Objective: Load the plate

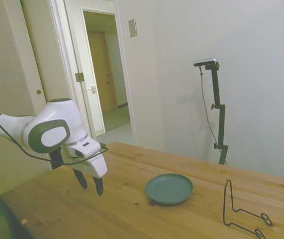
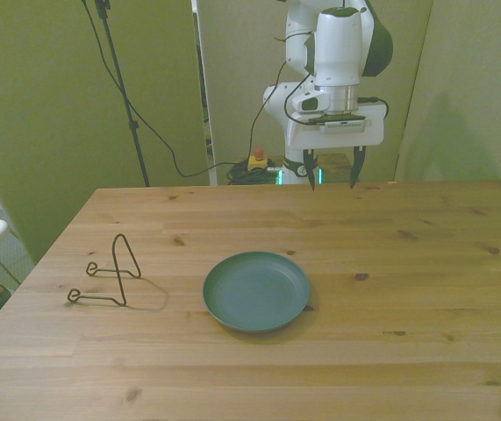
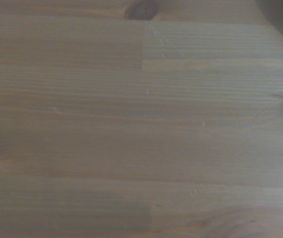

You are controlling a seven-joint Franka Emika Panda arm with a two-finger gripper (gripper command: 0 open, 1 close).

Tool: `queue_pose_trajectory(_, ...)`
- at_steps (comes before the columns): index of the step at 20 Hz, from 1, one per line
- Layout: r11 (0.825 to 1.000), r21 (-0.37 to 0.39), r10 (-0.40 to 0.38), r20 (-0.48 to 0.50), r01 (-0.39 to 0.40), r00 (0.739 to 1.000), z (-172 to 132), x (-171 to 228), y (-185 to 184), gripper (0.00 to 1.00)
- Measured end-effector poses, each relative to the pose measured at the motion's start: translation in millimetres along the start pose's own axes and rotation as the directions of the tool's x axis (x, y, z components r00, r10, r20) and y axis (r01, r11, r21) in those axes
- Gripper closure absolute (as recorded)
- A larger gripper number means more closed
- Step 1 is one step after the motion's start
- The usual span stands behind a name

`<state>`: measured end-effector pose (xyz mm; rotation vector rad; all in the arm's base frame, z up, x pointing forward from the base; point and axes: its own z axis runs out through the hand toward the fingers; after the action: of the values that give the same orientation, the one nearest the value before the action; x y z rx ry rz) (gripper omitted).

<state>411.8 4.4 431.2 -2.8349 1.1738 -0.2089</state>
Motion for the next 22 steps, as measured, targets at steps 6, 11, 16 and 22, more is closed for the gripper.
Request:
queue_pose_trajectory(6, 1.0, 0.006, 0.015, 0.009, -0.015, 1.0, 3.7, 6.8, -1.2, 0.0)
queue_pose_trajectory(11, 0.999, 0.037, 0.039, -0.027, -0.038, 0.999, -6.0, 51.3, -14.1, 0.0)
queue_pose_trajectory(16, 0.998, 0.02, 0.056, -0.059, -0.055, 0.997, 2.6, 122.2, -30.7, 0.0)
queue_pose_trajectory(22, 0.999, -0.022, 0.047, -0.097, -0.049, 0.994, 24.5, 181.6, -50.2, 0.0)
